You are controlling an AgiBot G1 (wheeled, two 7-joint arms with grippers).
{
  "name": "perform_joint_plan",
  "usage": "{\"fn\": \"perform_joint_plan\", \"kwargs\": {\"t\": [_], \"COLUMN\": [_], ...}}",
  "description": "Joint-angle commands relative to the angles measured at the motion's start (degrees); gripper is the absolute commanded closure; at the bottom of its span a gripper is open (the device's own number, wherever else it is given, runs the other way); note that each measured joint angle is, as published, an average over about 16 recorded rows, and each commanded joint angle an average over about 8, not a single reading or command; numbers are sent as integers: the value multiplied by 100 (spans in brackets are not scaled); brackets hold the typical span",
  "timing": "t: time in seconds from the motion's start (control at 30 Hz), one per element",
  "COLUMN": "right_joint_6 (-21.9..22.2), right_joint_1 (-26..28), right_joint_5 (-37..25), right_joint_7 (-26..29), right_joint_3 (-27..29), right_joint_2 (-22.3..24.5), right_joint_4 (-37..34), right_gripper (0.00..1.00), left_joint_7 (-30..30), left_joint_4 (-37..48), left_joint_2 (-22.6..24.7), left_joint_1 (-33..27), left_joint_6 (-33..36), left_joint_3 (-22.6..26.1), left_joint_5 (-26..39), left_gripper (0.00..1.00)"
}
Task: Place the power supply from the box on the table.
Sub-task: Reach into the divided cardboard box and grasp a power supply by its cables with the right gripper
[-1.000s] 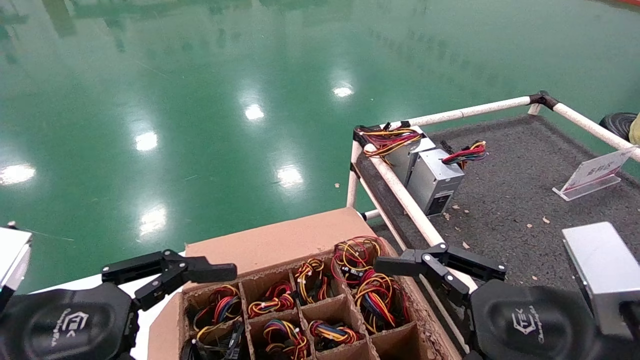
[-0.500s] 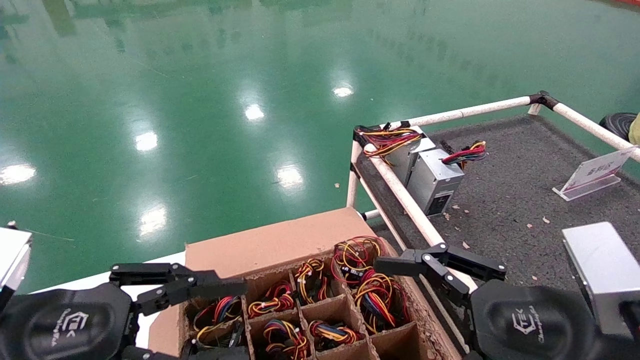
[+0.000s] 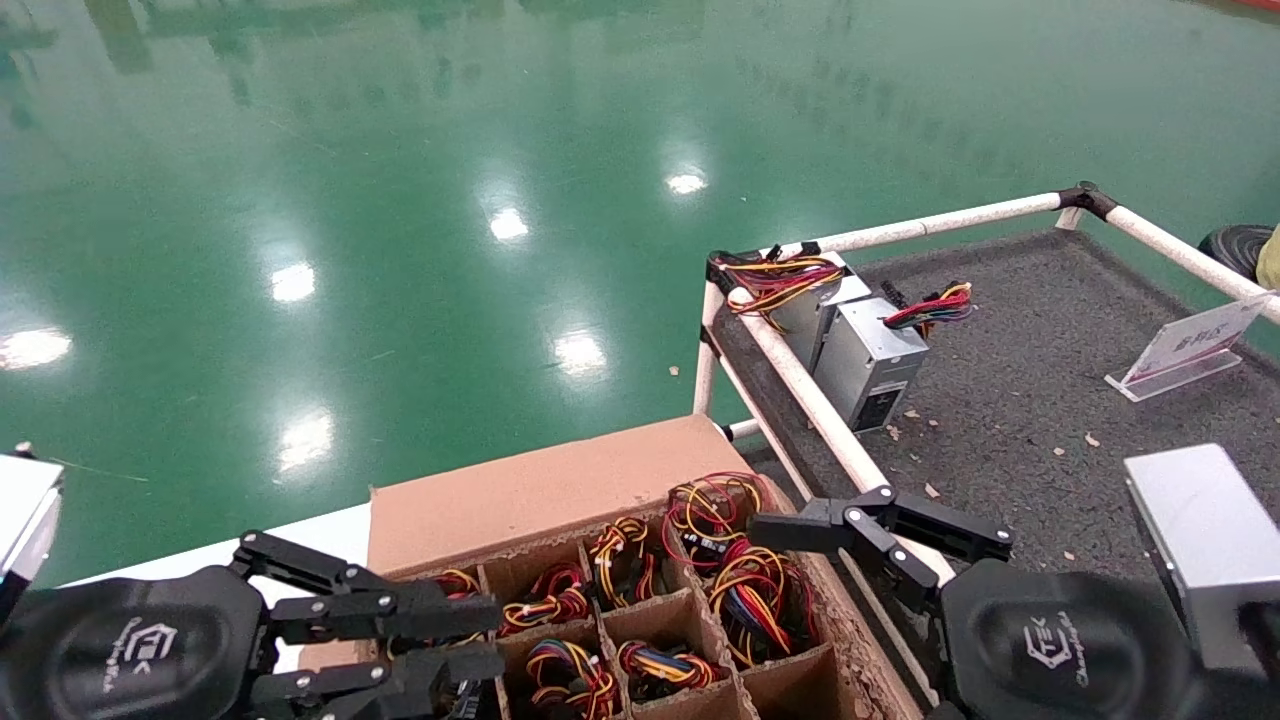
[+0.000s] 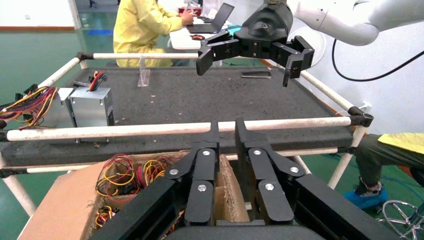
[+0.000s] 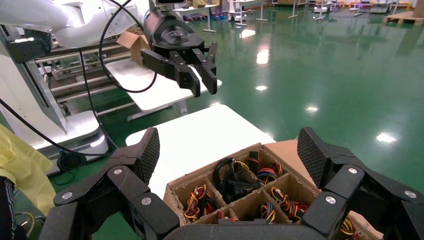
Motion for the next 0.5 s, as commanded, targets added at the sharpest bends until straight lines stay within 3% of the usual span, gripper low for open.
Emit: {"fn": "perform_joint_plan", "kwargs": {"t": [0.03, 0.2, 0.47, 0.5], "right_joint_6": [0, 0, 11, 26], "right_joint_1": [0, 0, -12, -22], "right_joint_5": [0, 0, -25, -51], "right_joint_7": [0, 0, -4, -11], "right_joint_3": [0, 0, -10, -20], "right_joint_2": [0, 0, -2, -10], "right_joint_4": [0, 0, -19, -46], "right_gripper": [0, 0, 0, 0], "left_joint_7": [0, 0, 0, 0], "left_joint_4": [0, 0, 0, 0], "left_joint_2": [0, 0, 0, 0], "left_joint_1": [0, 0, 0, 0], "left_joint_6": [0, 0, 0, 0], "left_joint_3": [0, 0, 0, 0], "left_joint_5": [0, 0, 0, 0], "left_gripper": [100, 100, 3, 0]}}
